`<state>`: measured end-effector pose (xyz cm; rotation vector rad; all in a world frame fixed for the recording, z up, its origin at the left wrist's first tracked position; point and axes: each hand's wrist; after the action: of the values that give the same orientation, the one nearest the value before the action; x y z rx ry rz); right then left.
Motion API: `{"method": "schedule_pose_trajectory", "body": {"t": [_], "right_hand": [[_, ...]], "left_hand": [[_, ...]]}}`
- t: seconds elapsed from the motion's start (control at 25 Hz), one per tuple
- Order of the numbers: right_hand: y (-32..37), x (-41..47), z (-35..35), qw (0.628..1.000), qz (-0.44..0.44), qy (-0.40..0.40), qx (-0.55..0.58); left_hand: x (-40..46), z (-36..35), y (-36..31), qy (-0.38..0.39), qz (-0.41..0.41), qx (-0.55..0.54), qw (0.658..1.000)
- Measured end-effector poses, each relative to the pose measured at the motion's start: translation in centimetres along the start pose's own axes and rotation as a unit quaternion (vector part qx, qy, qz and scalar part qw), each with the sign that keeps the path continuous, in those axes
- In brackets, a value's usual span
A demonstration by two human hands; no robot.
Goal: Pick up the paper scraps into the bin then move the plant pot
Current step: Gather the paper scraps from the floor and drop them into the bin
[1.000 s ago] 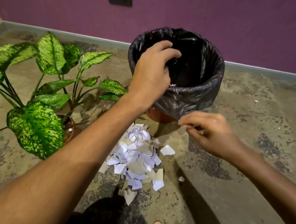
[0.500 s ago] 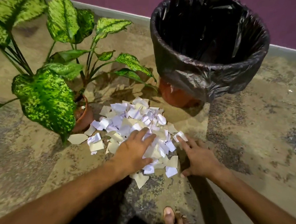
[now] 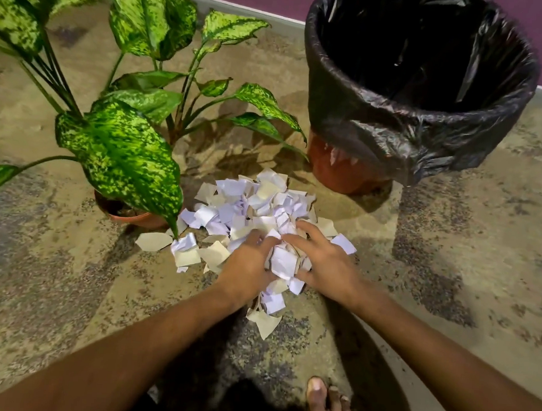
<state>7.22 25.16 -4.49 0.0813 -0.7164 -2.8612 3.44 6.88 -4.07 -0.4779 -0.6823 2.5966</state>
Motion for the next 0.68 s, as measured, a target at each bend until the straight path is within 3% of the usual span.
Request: {"method": "schedule_pose_trajectory", "body": {"t": [0.2,0.52,0.68], "right_hand": [[0.3,0.3,-0.1,0.999,0.009,-0.038,0.028],[-0.3,0.8,2.9,0.992,-0.082,-0.095,0.003],[2.2,0.2,5.8,0.99,-0.081,-0.105,0.037]], "left_hand": [[-0.3,1.1,0.2,-0.049,0.018,-0.046,0.998],[-0.8,3.7,1.6,-0.089,0.092,-0.057,0.99],[-0.6,4.6,0.9,-0.128,0.078,-0.064,0.987]]}}
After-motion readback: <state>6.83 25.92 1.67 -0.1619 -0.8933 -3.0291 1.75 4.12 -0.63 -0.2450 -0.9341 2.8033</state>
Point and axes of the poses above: each hand's wrist, its own x-axis towards the middle knuckle, its own z-axis out of the back of the hand, y = z × x, and after that the axes turned 4 degrees about -y, right-handed
